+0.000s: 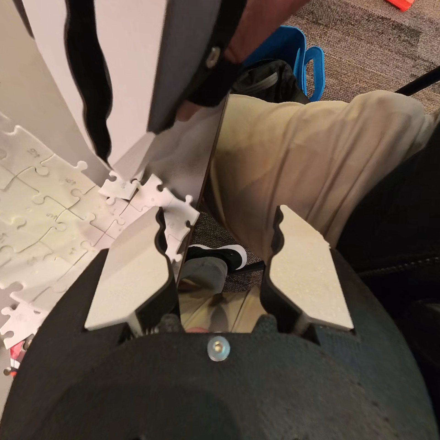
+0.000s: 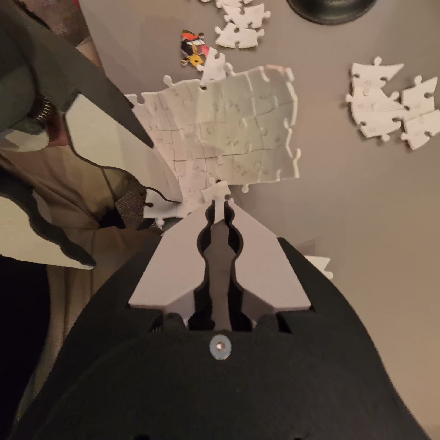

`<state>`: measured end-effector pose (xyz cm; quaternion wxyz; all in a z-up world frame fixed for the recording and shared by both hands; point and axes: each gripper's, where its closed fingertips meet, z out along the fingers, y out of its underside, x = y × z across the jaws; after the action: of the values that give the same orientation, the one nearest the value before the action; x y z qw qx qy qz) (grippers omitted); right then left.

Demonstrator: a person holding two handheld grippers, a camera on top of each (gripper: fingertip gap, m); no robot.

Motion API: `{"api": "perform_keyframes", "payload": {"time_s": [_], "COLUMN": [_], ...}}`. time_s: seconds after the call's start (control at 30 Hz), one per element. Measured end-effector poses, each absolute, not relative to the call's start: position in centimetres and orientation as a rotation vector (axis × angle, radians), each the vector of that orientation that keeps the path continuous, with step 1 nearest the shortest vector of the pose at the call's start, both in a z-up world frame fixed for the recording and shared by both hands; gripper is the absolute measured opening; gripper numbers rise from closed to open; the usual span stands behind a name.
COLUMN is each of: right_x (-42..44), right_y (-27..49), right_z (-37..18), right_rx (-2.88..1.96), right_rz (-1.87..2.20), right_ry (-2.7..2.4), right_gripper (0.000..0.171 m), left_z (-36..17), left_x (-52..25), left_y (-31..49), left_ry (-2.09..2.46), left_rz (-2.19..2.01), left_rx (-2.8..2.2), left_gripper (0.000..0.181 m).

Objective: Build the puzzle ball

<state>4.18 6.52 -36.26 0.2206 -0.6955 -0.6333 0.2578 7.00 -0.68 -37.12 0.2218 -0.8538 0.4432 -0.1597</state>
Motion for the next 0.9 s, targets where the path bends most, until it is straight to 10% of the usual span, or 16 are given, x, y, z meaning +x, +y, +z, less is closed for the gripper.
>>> {"api": "perform_keyframes", "payload": {"time_s": [0.9], "right_x": [3.1], "right_y": [5.6], "right_z": [-37.0], "right_rx": [-2.037], "right_rz": [0.699], "right_ry": [-1.648], "right_gripper": [0.000], "left_z": [-37.2], "left_x": [7.4], "left_y": [0.0], "left_ry": [1.177], "left_rz": [-0.451], "left_rx": [-2.347], "left_gripper": [0.089]}}
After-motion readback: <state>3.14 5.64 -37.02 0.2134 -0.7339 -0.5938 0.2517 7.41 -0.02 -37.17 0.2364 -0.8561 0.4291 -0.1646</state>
